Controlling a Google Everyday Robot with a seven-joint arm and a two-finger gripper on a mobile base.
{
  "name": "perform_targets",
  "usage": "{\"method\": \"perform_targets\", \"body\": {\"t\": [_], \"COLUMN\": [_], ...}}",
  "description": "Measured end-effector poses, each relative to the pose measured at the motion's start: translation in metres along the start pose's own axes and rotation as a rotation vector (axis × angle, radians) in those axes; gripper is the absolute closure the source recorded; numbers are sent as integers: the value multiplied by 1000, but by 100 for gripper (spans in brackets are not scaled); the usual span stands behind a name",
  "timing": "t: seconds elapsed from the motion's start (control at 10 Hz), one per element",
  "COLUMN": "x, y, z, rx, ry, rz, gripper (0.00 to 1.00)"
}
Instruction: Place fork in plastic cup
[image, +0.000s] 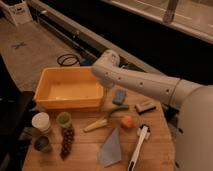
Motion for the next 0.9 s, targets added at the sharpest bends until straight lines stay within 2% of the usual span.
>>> {"method": "perform_targets", "body": {"t": [0.1, 0.3, 0.5, 0.6, 0.9], "x": [4, 11, -1, -11, -35], "y": [0, -3, -18, -32, -62], "z": [-6, -28, -43, -54, -74], "rx": [4, 65, 157, 227, 369], "ry": [18, 35, 10, -17, -91], "rz": [7, 15, -6, -29, -100], "gripper": [100, 100, 100, 100, 100]}}
